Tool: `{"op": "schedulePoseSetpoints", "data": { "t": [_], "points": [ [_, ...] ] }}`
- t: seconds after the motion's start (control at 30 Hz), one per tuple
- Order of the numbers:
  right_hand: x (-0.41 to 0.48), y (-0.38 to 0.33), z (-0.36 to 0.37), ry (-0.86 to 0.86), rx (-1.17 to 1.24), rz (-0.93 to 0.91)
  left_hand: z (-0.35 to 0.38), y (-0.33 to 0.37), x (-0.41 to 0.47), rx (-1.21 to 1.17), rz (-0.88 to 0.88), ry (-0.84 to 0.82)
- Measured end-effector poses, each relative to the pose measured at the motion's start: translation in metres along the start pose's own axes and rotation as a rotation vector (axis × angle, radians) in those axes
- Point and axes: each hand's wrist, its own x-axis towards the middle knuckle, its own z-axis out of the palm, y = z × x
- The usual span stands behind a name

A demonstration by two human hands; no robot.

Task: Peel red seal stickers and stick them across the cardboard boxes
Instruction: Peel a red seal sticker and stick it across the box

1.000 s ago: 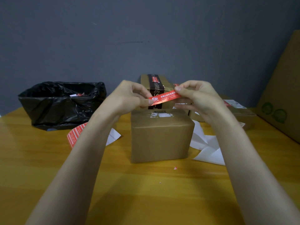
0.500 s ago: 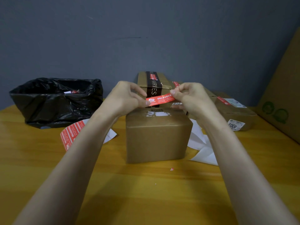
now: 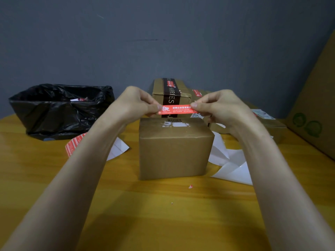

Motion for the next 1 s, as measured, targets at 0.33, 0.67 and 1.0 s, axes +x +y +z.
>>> {"op": "schedulePoseSetpoints", "data": {
  "t": [0.33,0.67,1.0],
  "points": [
    [0.003,0.002,0.003,-0.056,-0.104,0.063,0.000,0.001,-0.003,0.131,0.012,-0.054],
    [0.012,0.006,-0.002,-0.007,-0.031,0.031,-0.001,0.003,-0.003,0.125,0.029,-0.064],
    [0.018,0.017,0.009,-0.121,-0.130,0.014,0.003,0.002,0.000,0.228,-0.055,-0.179]
  ]
}}
